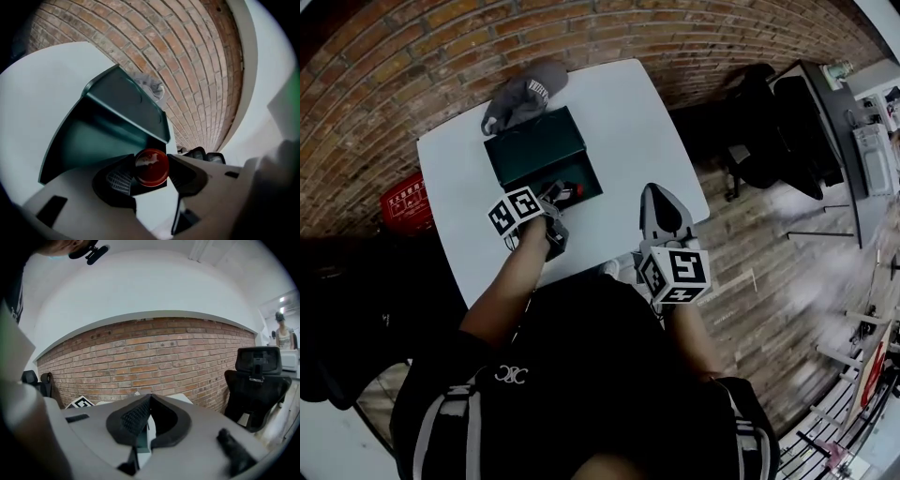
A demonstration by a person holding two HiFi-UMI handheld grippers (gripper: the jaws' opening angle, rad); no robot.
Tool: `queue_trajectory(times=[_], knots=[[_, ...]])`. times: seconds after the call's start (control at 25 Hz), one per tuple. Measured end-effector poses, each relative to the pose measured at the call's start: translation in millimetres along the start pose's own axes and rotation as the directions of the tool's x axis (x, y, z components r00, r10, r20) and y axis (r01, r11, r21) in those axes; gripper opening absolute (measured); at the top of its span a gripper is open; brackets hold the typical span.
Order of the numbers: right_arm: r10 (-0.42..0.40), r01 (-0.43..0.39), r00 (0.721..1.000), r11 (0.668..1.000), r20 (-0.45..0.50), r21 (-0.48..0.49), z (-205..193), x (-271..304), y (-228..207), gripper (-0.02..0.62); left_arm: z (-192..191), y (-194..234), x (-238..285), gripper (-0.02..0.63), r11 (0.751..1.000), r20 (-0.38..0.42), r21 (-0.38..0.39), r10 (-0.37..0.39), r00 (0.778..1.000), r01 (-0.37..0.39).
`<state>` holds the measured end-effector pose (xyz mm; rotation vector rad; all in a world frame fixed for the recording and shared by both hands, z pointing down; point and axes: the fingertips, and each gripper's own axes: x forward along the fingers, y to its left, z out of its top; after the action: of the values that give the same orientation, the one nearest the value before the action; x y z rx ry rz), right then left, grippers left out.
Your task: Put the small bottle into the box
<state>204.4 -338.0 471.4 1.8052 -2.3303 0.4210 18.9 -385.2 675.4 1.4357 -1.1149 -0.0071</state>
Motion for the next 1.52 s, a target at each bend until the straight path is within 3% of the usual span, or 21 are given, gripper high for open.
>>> queue_trajectory(times=[0.16,0.48,1.04,1.36,1.52], knots=[[-0.020,0.020,1.000,1.000,0.009,0.010,1.2,-5.3,-16.9,0.028,-2.1,12.0,10.6,0.225,0.990,-0.016,-0.129,0.049,0.999,-0.051],[-0.050,0.050,0.999,0.999,0.014,0.017,0.0,-11.7,-30.9,0.028,6.1,32.6,24.8,0.225,0.927,-0.055,-0.349,0.126,0.990,-0.137],[-0.080,0.080,0.997,0.997,0.016,0.014,0.4,-17.7,-33.6,0.028,19.1,51.8,30.6,0.227,0.900,-0.093,-0.351,0.242,0.966,-0.259],[-0.104,0.104,0.994,0.994,0.014,0.017,-2.0,-24.8,-37.3,0.028,21.7,53.5,34.6,0.253,0.892,-0.126,-0.383,0.208,0.970,-0.241],[-0.099,0.099,0.995,0.995,0.018,0.014,-1.1,-24.9,-36.3,0.028,19.1,48.5,29.3,0.273,0.905,-0.121,-0.365,0.186,0.975,-0.218]])
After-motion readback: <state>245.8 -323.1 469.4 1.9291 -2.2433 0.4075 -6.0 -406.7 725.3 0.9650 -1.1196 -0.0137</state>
